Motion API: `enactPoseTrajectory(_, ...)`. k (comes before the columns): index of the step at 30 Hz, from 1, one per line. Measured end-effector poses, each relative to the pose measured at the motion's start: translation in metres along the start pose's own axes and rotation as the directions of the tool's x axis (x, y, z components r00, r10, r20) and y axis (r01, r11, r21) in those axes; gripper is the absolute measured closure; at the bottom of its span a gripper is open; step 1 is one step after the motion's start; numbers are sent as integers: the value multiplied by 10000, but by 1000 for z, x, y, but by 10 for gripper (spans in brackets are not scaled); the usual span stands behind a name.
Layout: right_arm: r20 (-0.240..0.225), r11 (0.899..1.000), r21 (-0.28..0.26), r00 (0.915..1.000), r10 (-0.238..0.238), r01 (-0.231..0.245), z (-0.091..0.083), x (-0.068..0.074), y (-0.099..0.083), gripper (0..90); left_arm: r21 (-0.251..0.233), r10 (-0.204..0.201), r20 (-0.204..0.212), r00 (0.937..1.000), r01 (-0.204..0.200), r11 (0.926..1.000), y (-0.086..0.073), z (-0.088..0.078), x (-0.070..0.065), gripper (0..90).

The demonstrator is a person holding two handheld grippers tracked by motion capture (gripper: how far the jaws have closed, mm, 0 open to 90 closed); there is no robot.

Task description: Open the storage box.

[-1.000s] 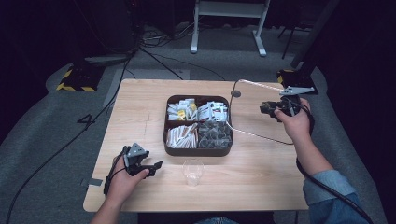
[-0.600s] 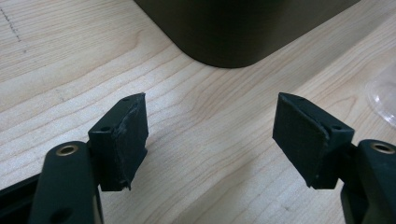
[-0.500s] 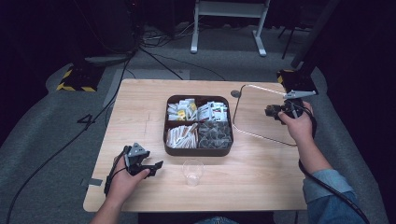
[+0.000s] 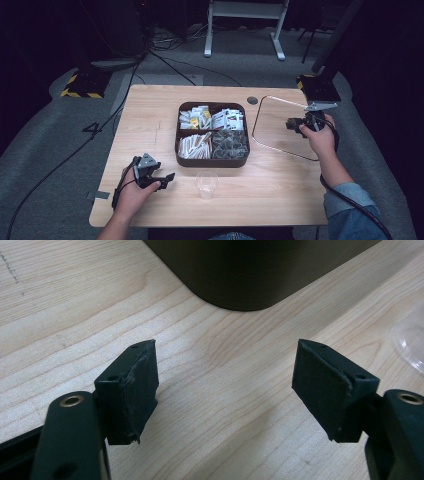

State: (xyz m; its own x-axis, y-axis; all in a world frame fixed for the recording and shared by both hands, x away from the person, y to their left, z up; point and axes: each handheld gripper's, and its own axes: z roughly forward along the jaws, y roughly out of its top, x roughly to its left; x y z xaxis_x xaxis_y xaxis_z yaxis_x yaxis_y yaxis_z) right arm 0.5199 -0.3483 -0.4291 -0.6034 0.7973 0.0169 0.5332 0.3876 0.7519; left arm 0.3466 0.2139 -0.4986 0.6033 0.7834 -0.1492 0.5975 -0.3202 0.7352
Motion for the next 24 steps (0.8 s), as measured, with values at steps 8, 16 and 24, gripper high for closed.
enactPoseTrajectory(8, 61, 9996, 291, 10000, -69, 67, 11, -1, -13, 590, 19, -39, 55, 10000, 39, 10000, 0, 1, 0, 270)
enactPoseTrajectory(16, 22, 9990, 439, 10000, 7, -8, 20, 0, -21, 590, -20, -28, 49, 10000, 28, 10000, -1, 1, 0, 270)
enactPoseTrajectory(24, 224, 9983, 561, 9996, 141, -154, 28, -1, -29, 590, 21, -31, 85, 10000, 30, 10000, -1, 1, 0, 269)
